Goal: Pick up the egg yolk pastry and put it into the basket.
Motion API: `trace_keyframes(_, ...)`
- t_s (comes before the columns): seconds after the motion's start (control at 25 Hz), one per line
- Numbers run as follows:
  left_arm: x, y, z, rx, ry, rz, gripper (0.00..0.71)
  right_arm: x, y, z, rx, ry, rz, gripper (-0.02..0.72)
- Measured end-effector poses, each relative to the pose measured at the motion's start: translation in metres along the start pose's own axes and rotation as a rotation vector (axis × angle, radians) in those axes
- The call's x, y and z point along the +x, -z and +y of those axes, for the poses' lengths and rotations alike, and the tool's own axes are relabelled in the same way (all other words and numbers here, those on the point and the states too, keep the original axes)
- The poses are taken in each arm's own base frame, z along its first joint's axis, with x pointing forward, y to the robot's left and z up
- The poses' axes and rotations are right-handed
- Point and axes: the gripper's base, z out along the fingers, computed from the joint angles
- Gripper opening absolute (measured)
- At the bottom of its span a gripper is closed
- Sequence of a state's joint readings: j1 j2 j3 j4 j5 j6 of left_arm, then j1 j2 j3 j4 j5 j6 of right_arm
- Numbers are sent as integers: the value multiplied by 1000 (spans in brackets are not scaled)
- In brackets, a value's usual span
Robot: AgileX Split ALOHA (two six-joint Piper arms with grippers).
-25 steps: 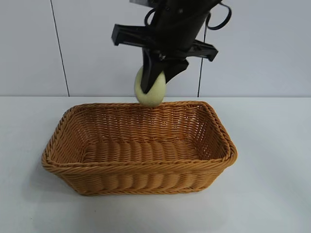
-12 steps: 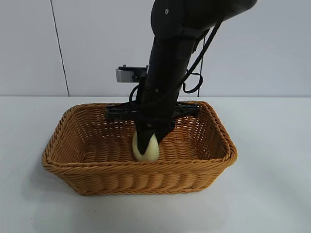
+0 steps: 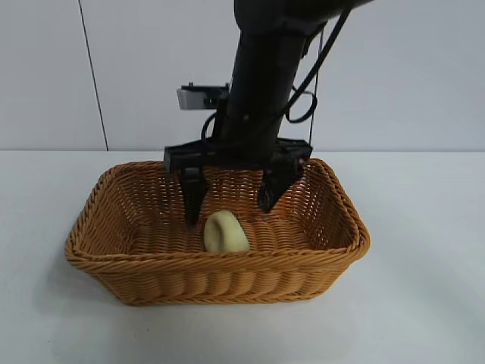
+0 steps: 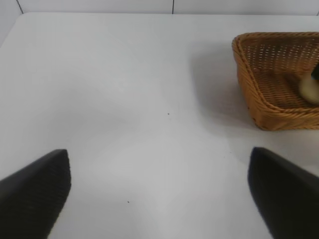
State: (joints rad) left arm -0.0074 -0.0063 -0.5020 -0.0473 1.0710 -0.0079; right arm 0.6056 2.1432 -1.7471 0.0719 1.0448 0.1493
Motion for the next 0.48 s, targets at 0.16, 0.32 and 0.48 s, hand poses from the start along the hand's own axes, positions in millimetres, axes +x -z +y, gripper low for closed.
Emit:
trace_keyframes(0.16, 0, 0, 0, 0, 0, -1, 692, -16, 40, -1, 86, 10, -36, 689)
trace_keyframes(0.32, 0, 0, 0, 0, 0, -1, 692, -27, 60, -7, 140, 12, -107, 689)
trace_keyframes(0.48, 0, 0, 0, 0, 0, -1, 692, -29, 64, -24, 151, -30, -106, 692)
